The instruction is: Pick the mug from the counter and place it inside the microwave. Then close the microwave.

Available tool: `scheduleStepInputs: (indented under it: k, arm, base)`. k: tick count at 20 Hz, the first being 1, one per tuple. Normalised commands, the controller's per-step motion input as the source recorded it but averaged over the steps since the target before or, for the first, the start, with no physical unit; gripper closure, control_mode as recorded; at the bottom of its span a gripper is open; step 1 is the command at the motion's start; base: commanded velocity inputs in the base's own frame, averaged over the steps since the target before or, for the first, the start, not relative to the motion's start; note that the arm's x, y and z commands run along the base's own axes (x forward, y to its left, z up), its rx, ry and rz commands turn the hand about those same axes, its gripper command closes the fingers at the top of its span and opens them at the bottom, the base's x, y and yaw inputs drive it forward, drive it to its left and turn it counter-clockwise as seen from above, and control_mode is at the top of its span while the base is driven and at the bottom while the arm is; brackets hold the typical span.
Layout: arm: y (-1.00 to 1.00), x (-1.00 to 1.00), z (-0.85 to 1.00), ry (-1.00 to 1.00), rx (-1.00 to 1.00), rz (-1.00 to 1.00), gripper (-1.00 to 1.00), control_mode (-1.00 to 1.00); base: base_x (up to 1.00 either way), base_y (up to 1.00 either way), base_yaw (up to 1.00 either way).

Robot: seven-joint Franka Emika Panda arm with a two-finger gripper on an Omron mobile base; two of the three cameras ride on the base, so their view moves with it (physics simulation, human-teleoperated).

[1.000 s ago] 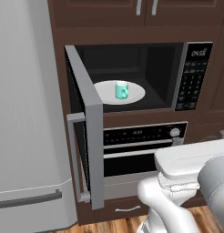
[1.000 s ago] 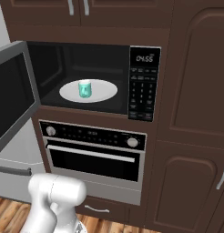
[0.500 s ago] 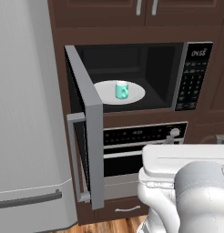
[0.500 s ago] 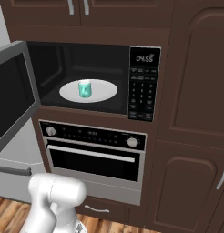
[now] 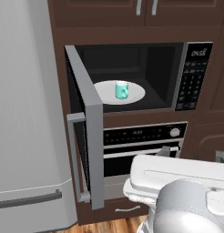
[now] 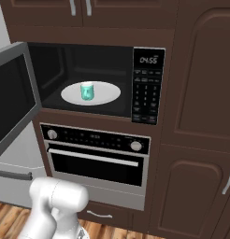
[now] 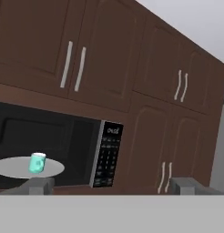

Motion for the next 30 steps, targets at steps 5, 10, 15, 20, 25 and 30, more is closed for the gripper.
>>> scheduleStepInputs:
  k: [5, 10, 15, 20, 25, 30]
  arm:
    - [0.48, -0.03, 0.0, 0.0, 0.0, -0.03, -1.0, -1.0]
    - [0.57, 0.0, -0.01, 0.0, 0.0, 0.0, -1.0, -1.0]
    - [0.53, 0.19, -0.19, 0.0, 0.0, 0.0, -1.0, -1.0]
    - [0.46, 0.43, -0.41, 0.0, 0.0, 0.0, -1.0, -1.0]
    - [0.41, 0.52, -0.45, 0.0, -0.02, 0.0, -1.0, -1.0]
    - [0.43, 0.45, -0.47, 0.0, 0.0, -0.01, -1.0, -1.0]
  base:
    - [0.0, 0.0, 0.0]
    - [0.0, 0.0, 0.0]
    - [0.0, 0.0, 0.0]
    - [0.0, 0.0, 0.0]
    - [0.0, 0.0, 0.0]
    - [0.0, 0.0, 0.0]
